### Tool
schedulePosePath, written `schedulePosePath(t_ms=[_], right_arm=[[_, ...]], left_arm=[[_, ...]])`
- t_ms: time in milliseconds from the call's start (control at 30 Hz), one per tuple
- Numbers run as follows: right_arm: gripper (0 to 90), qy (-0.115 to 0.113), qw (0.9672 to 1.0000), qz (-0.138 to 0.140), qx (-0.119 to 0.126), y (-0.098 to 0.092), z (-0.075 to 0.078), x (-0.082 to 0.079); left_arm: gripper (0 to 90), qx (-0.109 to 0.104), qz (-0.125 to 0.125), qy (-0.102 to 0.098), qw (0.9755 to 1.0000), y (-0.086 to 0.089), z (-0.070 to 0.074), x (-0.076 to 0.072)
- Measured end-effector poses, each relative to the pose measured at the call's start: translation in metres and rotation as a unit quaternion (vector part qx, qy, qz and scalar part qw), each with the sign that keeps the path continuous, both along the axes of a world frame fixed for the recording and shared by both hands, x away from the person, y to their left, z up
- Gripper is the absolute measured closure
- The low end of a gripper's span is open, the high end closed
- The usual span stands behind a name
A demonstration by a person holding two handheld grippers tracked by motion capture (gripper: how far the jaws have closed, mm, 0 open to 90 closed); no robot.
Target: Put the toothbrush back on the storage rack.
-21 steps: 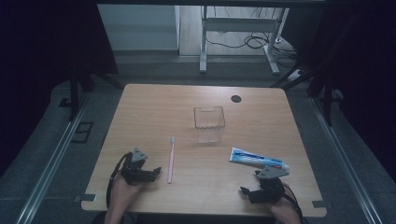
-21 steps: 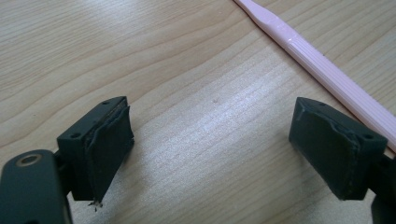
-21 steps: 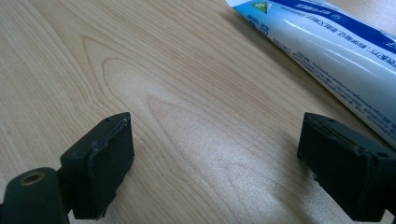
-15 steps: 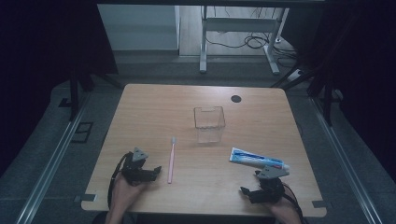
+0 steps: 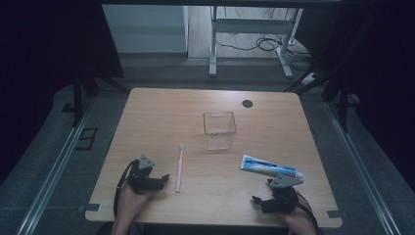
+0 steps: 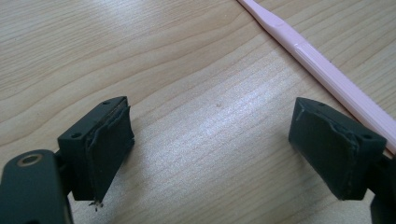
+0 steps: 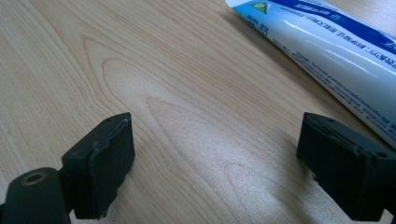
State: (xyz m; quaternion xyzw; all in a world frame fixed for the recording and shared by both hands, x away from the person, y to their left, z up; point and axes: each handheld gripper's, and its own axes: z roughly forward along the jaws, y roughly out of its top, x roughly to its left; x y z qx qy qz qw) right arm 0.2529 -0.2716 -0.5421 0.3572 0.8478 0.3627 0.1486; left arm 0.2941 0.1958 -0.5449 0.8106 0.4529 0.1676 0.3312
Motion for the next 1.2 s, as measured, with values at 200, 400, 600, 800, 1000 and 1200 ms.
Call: schedulePosePath(t_ms=[200,400,600,800,1000,1200], right_arm=[[10.9,0.000,1.0000,0.000,0.000,0.000,0.000,0.000],[10.9,0.000,1.0000,0.000,0.000,0.000,0.000,0.000],[10.9,0.000,1.0000,0.000,0.000,0.000,0.000,0.000],[10.9,-0.001,1.0000,0.000,-0.001,0.000,0.000,0.000],[10.9,-0.001,1.0000,0.000,0.000,0.000,0.000,0.000],[10.9,0.000,1.0000,0.000,0.000,0.000,0.000,0.000]], left_arm=[[14.3,-0.001,0.001,0.000,1.0000,0.000,0.000,0.000],[16.0,-0.001,0.003,-0.001,1.0000,0.001,0.000,0.000],[22.8,-0.008,0.008,0.001,0.9999,0.002,0.002,-0.001],[32.3,-0.006,-0.002,0.005,1.0000,0.000,0.007,-0.002],[40.0,-0.013,-0.009,-0.003,0.9999,-0.003,0.014,-0.002],[46.2,-0.018,-0.018,0.001,0.9997,-0.008,0.019,-0.002]])
